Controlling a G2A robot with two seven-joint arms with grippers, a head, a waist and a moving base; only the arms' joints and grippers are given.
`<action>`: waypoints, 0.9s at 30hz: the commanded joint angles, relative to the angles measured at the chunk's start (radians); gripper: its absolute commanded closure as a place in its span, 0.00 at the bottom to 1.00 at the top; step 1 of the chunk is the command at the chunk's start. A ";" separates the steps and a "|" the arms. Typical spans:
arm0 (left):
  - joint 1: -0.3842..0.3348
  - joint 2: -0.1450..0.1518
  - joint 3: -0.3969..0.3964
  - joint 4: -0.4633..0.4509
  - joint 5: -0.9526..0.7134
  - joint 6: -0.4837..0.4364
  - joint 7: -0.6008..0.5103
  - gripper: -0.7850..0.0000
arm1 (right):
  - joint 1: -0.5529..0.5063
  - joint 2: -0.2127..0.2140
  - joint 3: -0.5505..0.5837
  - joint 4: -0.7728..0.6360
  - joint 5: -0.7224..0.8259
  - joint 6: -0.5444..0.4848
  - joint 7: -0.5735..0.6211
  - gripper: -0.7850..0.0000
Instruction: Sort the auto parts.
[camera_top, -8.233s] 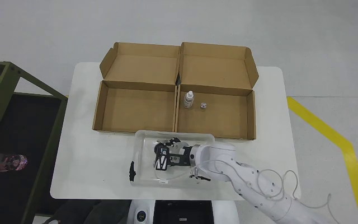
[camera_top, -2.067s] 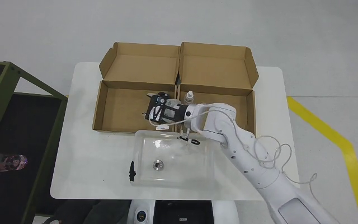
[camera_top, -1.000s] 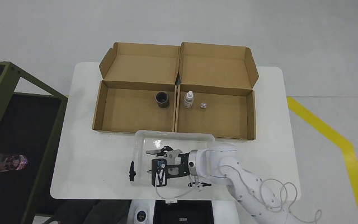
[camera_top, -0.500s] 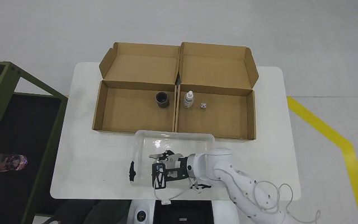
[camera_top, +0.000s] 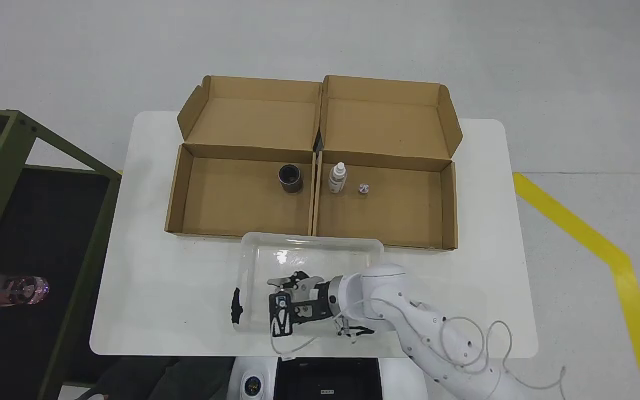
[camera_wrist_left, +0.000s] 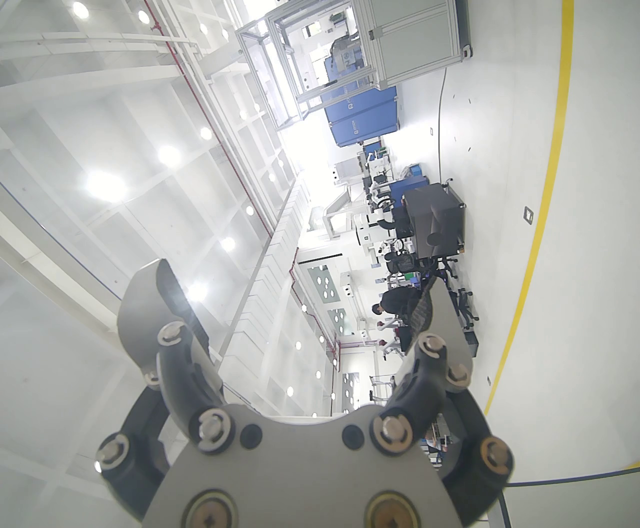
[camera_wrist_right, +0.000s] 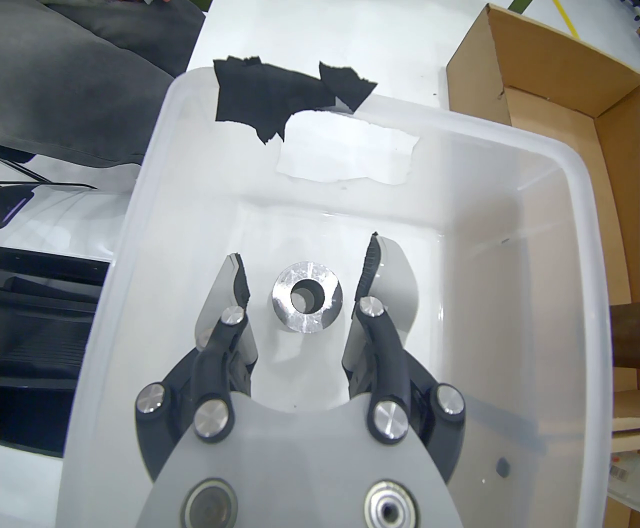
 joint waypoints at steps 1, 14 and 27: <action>0.000 0.000 0.000 0.000 0.000 0.000 0.000 0.00 | 0.009 -0.003 -0.010 0.014 0.000 0.002 0.003 0.48; 0.000 0.000 0.000 0.000 0.000 0.000 0.000 0.00 | 0.056 -0.017 -0.051 0.093 0.005 0.021 0.006 0.53; 0.000 0.000 0.000 0.000 0.000 0.000 0.000 0.00 | 0.082 -0.022 -0.052 0.107 0.035 0.019 -0.002 1.00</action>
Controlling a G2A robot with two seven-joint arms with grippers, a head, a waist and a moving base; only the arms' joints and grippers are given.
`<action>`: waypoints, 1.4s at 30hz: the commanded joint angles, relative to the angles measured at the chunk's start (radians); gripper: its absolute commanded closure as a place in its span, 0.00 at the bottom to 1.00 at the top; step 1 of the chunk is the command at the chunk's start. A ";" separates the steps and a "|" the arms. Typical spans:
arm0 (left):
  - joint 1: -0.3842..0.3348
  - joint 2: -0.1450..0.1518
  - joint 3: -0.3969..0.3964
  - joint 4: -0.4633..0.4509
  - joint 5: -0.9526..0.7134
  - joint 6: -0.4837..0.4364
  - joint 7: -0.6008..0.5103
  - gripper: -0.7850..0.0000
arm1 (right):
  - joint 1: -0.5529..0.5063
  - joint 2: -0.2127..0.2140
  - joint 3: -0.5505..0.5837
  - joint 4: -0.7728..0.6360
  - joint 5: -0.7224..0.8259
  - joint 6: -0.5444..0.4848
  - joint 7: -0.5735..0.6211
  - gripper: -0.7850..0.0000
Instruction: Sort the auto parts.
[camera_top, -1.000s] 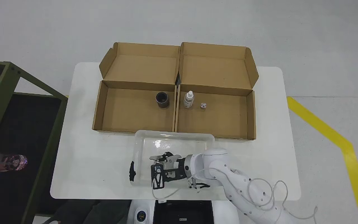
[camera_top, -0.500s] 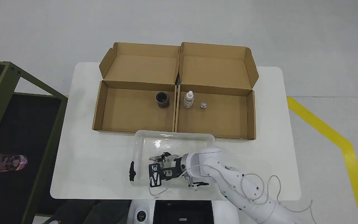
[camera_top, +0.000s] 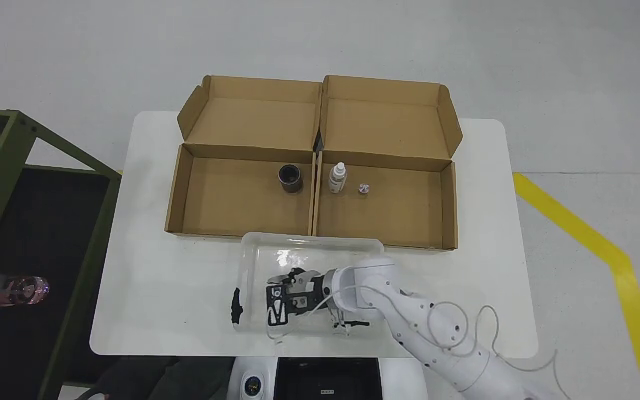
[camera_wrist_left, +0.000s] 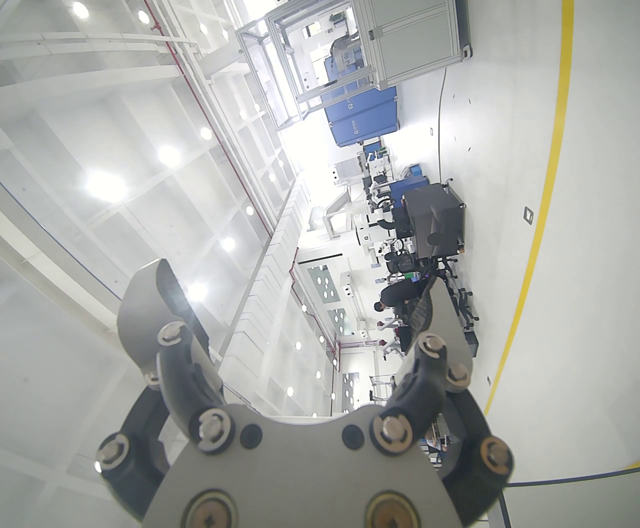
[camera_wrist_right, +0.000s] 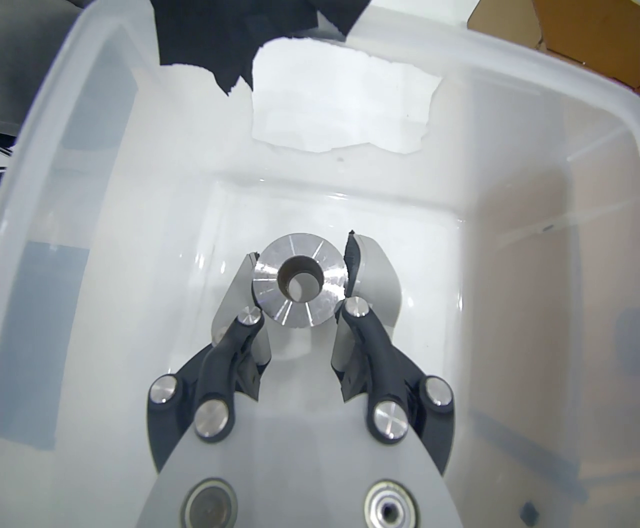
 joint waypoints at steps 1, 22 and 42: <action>0.000 0.000 0.000 0.000 0.000 0.000 0.000 0.00 | 0.001 0.000 0.002 -0.006 0.008 -0.002 0.001 1.00; 0.000 0.000 0.000 0.000 0.000 0.000 0.000 0.00 | 0.002 0.020 0.092 -0.165 0.117 -0.029 -0.003 1.00; 0.000 0.000 0.000 0.000 0.000 0.000 0.000 0.00 | 0.043 0.039 0.246 -0.304 0.285 -0.023 -0.086 1.00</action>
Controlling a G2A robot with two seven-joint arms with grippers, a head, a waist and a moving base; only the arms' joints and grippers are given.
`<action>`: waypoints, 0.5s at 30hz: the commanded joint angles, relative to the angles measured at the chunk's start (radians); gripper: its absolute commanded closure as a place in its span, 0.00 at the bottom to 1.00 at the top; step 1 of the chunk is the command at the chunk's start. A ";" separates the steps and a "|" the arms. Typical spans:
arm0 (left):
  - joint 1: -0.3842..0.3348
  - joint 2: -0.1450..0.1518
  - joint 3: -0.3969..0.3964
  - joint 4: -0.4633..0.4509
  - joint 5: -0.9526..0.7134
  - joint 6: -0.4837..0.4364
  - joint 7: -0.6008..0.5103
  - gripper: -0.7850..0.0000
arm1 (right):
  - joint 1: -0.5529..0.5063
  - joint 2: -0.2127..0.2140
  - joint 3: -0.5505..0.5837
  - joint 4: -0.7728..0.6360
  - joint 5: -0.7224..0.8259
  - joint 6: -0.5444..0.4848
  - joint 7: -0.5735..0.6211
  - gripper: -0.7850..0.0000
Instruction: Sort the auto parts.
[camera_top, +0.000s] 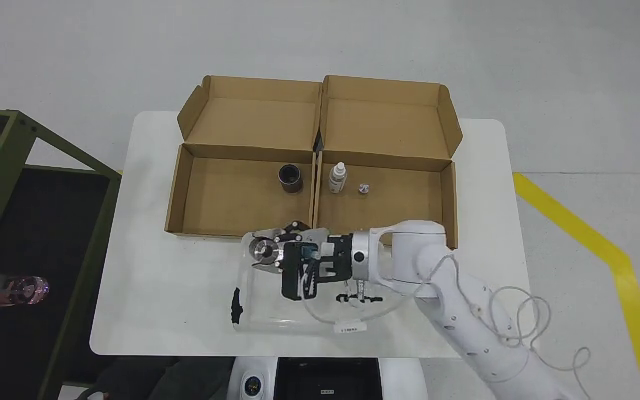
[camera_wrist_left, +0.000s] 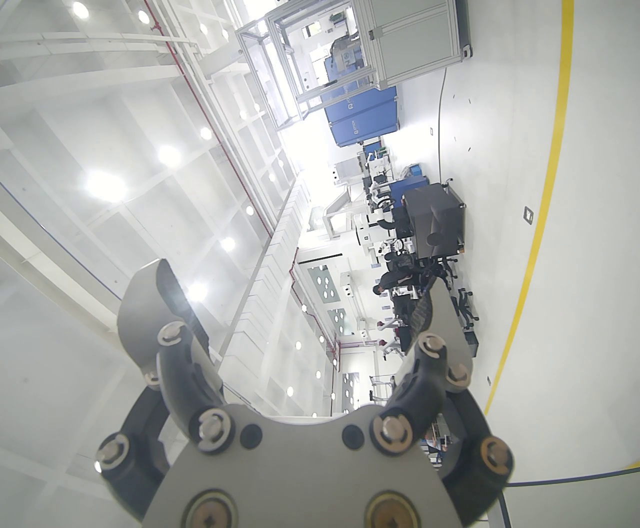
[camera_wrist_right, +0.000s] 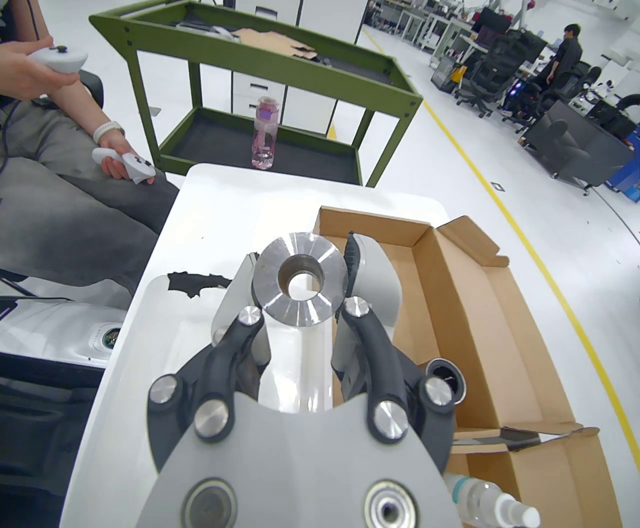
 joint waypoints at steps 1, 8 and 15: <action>0.000 0.000 0.000 0.000 0.000 0.000 0.000 0.00 | 0.009 0.002 0.021 -0.001 0.016 0.006 -0.008 1.00; 0.000 0.000 0.000 0.000 0.000 0.000 0.000 0.00 | 0.027 0.005 0.051 -0.010 0.044 0.029 -0.022 1.00; 0.000 0.000 0.000 0.000 0.000 0.000 0.000 0.00 | 0.026 -0.006 0.040 0.019 0.108 0.151 -0.065 1.00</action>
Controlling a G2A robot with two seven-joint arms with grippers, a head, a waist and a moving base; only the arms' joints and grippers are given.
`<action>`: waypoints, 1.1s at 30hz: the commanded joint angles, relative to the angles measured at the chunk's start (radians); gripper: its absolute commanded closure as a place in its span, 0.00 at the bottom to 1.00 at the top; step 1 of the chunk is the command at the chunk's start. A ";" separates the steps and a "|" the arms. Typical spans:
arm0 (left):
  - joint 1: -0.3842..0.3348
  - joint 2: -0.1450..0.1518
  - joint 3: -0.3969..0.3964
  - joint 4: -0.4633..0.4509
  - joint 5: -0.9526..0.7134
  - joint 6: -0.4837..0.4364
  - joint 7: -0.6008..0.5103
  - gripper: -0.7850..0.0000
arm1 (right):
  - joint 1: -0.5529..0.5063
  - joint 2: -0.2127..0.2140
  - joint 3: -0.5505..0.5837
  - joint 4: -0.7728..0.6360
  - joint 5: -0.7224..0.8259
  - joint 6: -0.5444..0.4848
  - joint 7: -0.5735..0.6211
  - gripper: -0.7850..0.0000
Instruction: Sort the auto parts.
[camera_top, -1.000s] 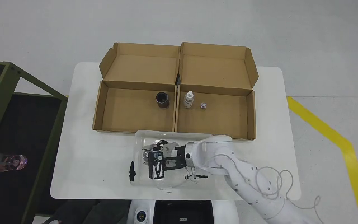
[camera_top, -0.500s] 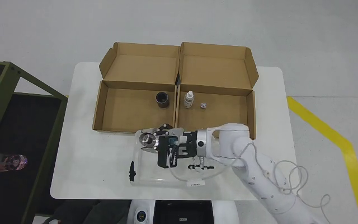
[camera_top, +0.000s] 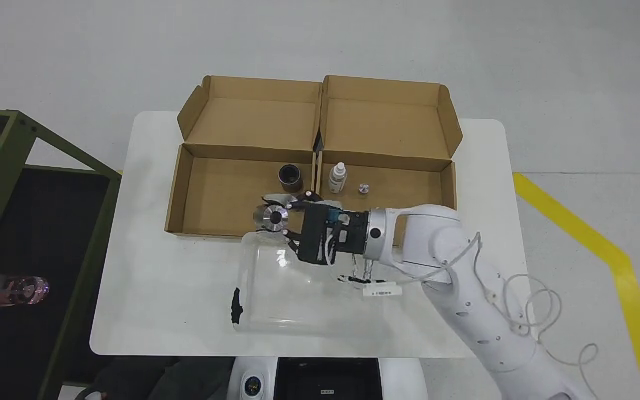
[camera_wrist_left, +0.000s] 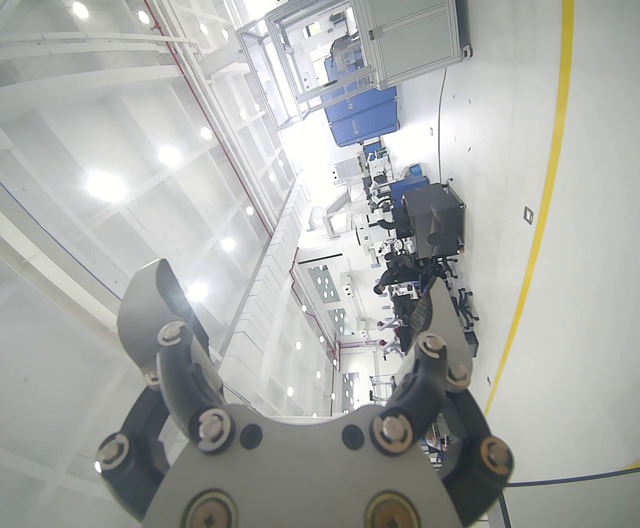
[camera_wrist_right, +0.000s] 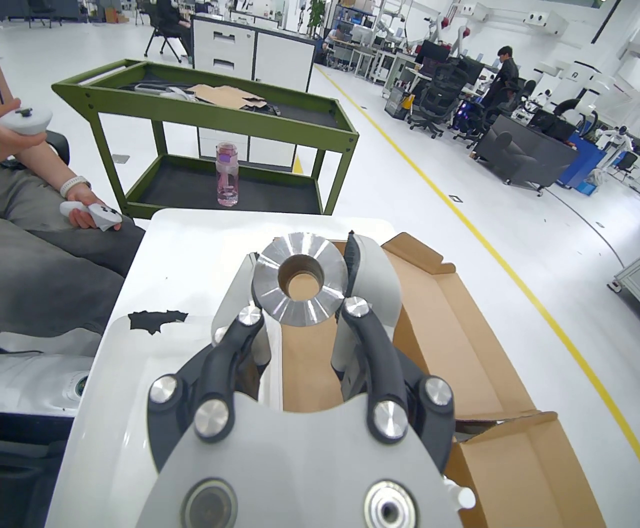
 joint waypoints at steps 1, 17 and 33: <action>0.000 0.000 0.000 0.000 0.000 0.000 0.000 0.00 | 0.003 -0.003 -0.005 0.001 0.007 0.040 -0.012 1.00; 0.000 0.000 0.000 0.000 0.000 0.000 0.000 0.00 | 0.121 -0.037 -0.095 0.191 0.037 0.098 -0.001 1.00; 0.000 0.000 0.000 0.000 0.000 0.000 0.000 0.00 | 0.251 -0.078 -0.199 0.381 0.036 0.099 0.122 1.00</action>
